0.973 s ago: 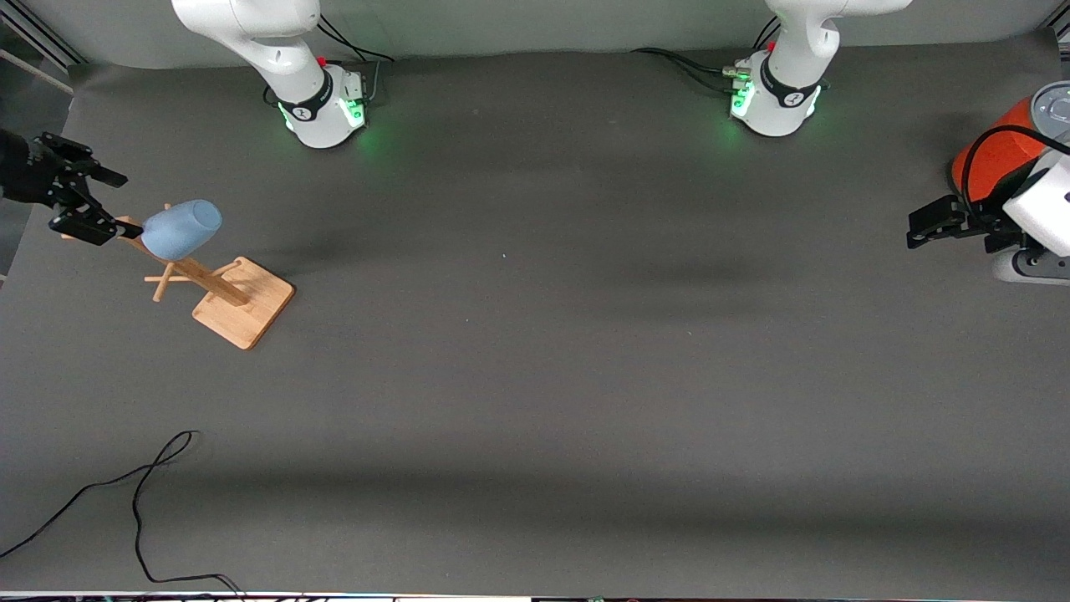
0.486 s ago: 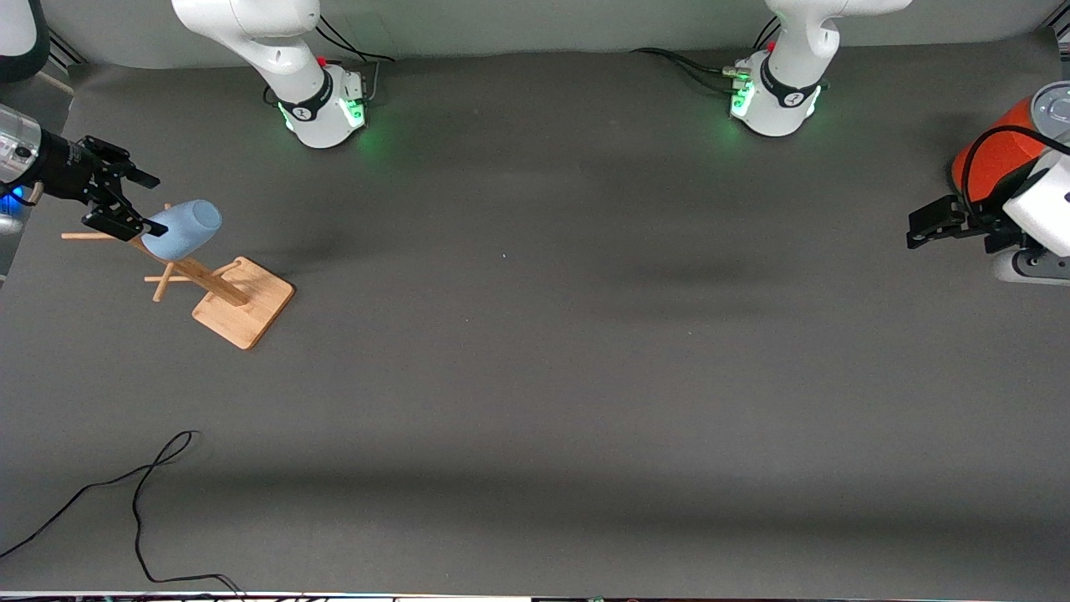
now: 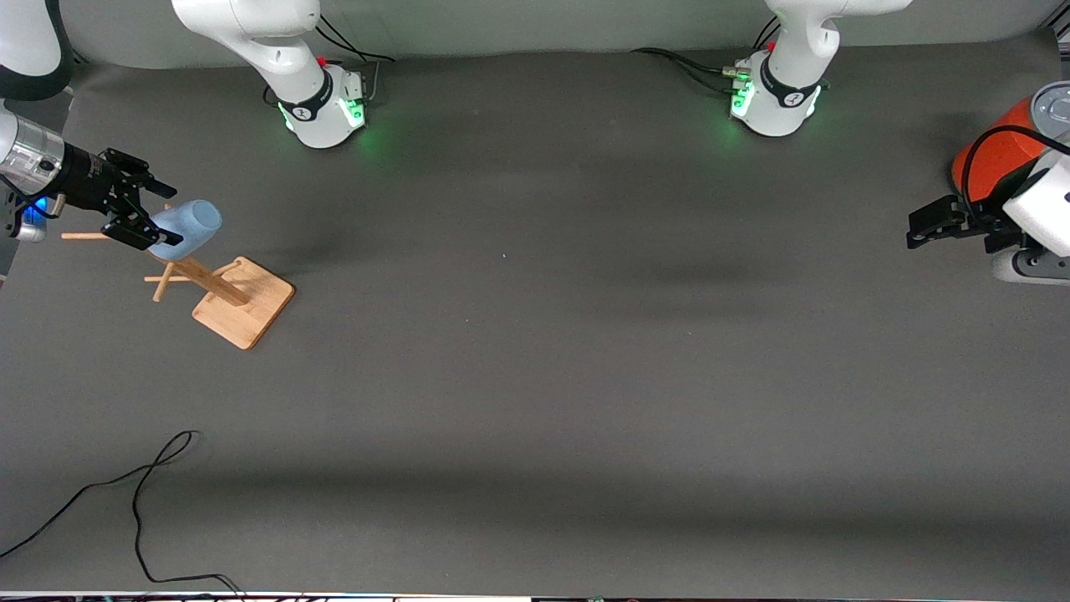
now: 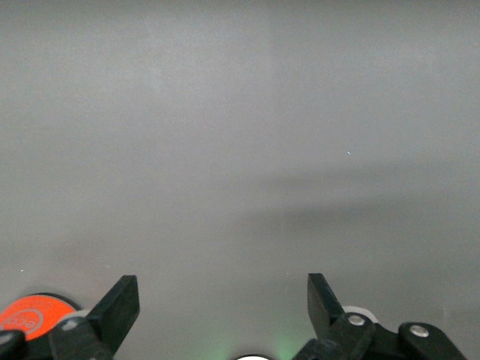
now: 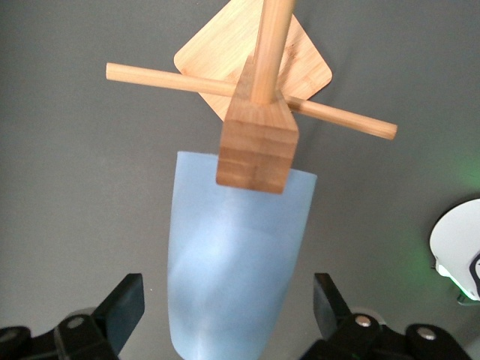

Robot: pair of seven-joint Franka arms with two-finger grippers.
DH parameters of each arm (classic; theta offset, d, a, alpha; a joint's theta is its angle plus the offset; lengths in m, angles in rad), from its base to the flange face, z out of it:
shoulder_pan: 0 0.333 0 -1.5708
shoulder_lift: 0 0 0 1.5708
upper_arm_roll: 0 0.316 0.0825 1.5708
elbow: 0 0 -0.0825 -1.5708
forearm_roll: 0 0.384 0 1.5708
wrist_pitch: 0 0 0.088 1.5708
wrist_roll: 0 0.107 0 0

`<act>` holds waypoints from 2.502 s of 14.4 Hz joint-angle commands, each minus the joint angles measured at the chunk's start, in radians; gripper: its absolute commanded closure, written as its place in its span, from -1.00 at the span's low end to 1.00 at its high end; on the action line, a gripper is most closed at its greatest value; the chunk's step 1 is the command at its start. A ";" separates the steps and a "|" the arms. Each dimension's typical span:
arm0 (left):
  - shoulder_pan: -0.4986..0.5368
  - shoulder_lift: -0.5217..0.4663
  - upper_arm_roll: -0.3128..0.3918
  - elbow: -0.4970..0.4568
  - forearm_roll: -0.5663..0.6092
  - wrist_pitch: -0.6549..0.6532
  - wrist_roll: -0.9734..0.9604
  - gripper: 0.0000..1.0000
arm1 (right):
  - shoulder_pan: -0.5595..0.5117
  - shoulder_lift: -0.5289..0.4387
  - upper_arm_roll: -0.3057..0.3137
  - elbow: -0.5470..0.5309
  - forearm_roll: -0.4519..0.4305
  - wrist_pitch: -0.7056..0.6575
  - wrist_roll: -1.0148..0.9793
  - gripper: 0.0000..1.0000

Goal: Rotate and upright cup with both arms
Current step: 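Close the right gripper around the blue cup's body, then slide the blue cup off the peg and carry it to mid-table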

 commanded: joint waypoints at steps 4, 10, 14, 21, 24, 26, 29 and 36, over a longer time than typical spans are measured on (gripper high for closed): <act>-0.013 0.005 0.010 0.013 0.012 0.002 0.010 -1.00 | 0.002 0.026 -0.005 -0.045 0.023 0.068 0.011 -1.00; -0.013 0.005 0.010 0.013 0.012 0.002 0.010 -1.00 | 0.002 0.038 -0.005 -0.063 0.028 0.094 0.005 -0.88; -0.013 0.005 0.010 0.013 0.012 0.002 0.010 -1.00 | 0.000 0.038 -0.007 -0.062 0.028 0.085 -0.009 -0.46; -0.013 0.007 0.010 0.013 0.012 0.004 0.010 -1.00 | 0.000 0.027 -0.005 -0.045 0.061 0.032 -0.003 -0.36; -0.013 0.007 0.010 0.013 0.012 0.004 0.010 -1.00 | 0.000 0.023 0.004 -0.011 0.068 -0.023 0.011 -0.36; -0.013 0.007 0.010 0.013 0.012 0.004 0.010 -1.00 | 0.002 0.023 0.006 0.020 0.068 -0.059 0.012 -0.36; -0.013 0.007 0.010 0.013 0.012 0.004 0.010 -1.00 | 0.003 0.023 0.015 0.055 0.068 -0.091 0.055 -0.36; -0.013 0.007 0.010 0.013 0.012 0.004 0.010 -1.00 | 0.003 0.064 0.217 0.188 0.149 -0.085 0.196 -0.36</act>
